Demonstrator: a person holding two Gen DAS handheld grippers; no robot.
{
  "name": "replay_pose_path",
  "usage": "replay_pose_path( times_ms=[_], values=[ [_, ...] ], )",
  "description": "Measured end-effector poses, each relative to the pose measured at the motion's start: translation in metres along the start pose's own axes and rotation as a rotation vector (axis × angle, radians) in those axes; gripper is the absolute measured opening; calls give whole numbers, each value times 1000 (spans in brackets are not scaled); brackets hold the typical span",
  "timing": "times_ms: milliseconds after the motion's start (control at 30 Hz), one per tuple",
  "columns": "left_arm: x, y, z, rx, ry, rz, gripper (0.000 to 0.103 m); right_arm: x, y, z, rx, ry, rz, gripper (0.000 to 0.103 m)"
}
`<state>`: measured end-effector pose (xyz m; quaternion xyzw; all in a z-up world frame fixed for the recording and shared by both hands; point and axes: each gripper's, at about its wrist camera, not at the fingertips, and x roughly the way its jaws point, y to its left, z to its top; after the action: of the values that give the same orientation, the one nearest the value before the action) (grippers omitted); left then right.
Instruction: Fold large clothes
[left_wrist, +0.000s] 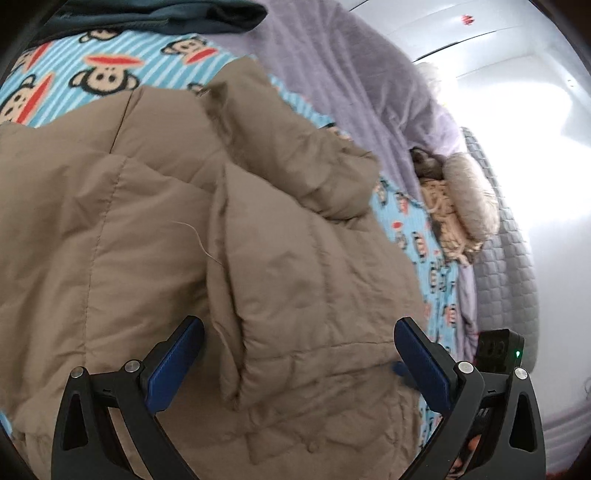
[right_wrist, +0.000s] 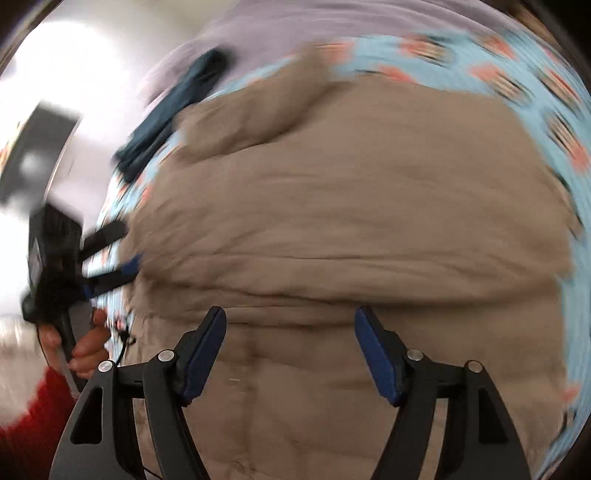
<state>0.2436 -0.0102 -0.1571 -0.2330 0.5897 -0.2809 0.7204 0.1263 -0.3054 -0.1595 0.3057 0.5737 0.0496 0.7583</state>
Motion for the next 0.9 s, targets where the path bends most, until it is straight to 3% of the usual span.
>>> replay_pose_path(
  times_ms=[33,67,100,133,167,267,333,367,400,533,667,700,767,833,900],
  values=[
    [4,-2,1,3,2,9,102,-5,-18,2,67,-13,5,76],
    [8,-6,4,14,9,23,91,-11,-38,5,144,-31,20,76],
    [11,-9,4,27,16,33,58,-17,-57,8,220,-59,46,76],
    [14,-13,5,39,29,56,41,-21,-69,10,267,-80,64,76],
    [16,-13,5,41,43,79,13,-24,-84,14,324,-106,87,76],
    [6,-17,-3,43,17,71,13,-26,-100,21,383,-132,121,74],
    [-7,-18,-15,66,-10,82,13,-25,-103,24,376,-129,124,55],
    [-11,-15,-20,70,-14,92,13,-21,-100,25,363,-116,129,30],
    [-12,-10,-28,73,-9,113,13,-17,-98,25,355,-108,135,15],
    [0,18,-41,49,28,183,13,5,-86,18,299,-86,82,12],
    [-8,23,-40,29,29,223,18,7,-92,13,324,-91,88,12],
    [-13,22,-41,35,26,244,23,6,-93,12,325,-90,90,12],
    [-29,19,-43,50,-5,327,33,7,-94,13,326,-87,92,12],
    [-52,14,-43,80,-53,396,33,2,-98,10,323,-86,90,12],
    [-70,5,-40,98,-97,396,33,-1,-101,9,324,-86,92,12]
  ],
)
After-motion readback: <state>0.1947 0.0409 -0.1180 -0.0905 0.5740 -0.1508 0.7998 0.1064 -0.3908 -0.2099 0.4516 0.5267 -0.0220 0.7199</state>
